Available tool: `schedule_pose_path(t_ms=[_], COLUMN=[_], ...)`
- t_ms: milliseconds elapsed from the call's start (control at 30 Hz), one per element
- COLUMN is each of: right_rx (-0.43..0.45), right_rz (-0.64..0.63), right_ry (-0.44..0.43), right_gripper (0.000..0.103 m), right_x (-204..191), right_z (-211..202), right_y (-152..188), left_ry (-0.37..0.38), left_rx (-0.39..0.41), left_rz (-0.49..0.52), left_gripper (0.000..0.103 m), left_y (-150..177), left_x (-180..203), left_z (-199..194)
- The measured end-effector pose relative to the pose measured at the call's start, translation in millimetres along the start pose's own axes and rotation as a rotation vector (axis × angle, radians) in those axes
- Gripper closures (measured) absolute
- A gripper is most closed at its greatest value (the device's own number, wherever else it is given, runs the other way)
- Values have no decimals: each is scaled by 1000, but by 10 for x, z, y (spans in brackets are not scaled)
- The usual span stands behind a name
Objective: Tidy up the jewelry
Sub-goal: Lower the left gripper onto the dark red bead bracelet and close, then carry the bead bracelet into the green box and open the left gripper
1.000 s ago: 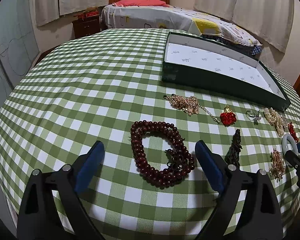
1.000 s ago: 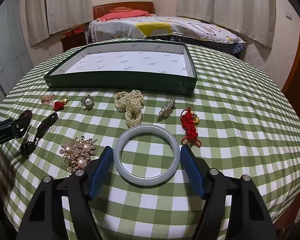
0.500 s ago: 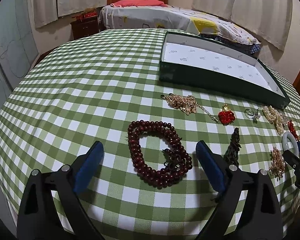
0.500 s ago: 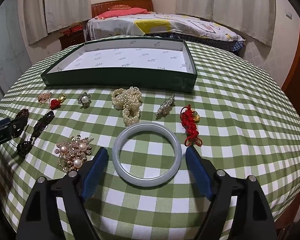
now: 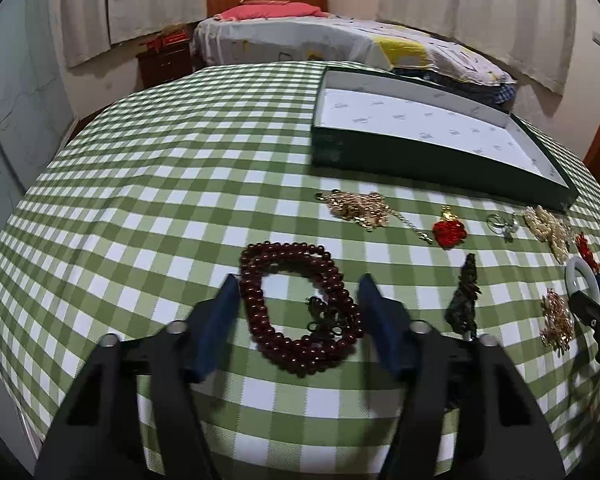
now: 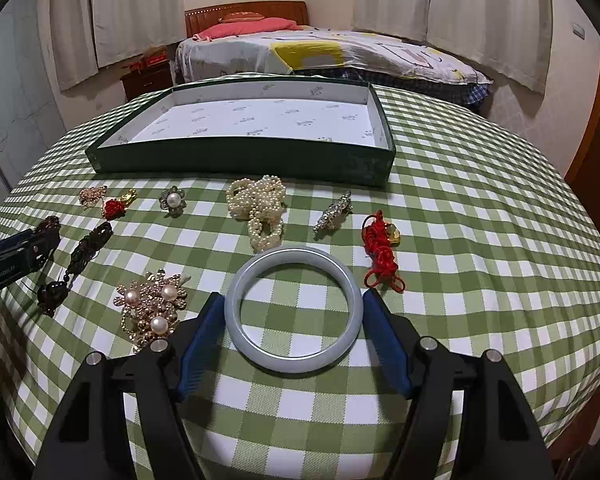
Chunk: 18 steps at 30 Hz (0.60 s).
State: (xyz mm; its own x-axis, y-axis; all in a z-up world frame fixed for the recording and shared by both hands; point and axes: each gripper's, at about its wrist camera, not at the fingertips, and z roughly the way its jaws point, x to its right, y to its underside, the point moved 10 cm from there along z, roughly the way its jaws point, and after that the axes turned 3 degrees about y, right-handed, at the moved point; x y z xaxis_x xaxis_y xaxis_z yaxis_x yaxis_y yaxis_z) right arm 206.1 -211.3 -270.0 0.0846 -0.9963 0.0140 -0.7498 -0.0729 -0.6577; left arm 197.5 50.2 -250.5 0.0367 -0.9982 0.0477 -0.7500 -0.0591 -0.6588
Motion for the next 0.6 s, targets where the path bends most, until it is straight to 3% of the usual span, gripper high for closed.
schedule_pose_path(t_ms=[133,467,600], right_rx=[1,24,36], right_rz=[4,0,-2], right_ry=[-9,-12,-16], right_gripper=[34,34,34], right_x=[-11,-12,-16], right_z=[-6,-67,-93], right_y=[1,-30,-50], left_ry=[24,38,44], left_rx=[8,30,53], left_rz=[15,-13,-12], left_gripper=[77,92,92], left_y=[0,-32,-72], left_x=[44,43,66], left_z=[-25,-103,-178])
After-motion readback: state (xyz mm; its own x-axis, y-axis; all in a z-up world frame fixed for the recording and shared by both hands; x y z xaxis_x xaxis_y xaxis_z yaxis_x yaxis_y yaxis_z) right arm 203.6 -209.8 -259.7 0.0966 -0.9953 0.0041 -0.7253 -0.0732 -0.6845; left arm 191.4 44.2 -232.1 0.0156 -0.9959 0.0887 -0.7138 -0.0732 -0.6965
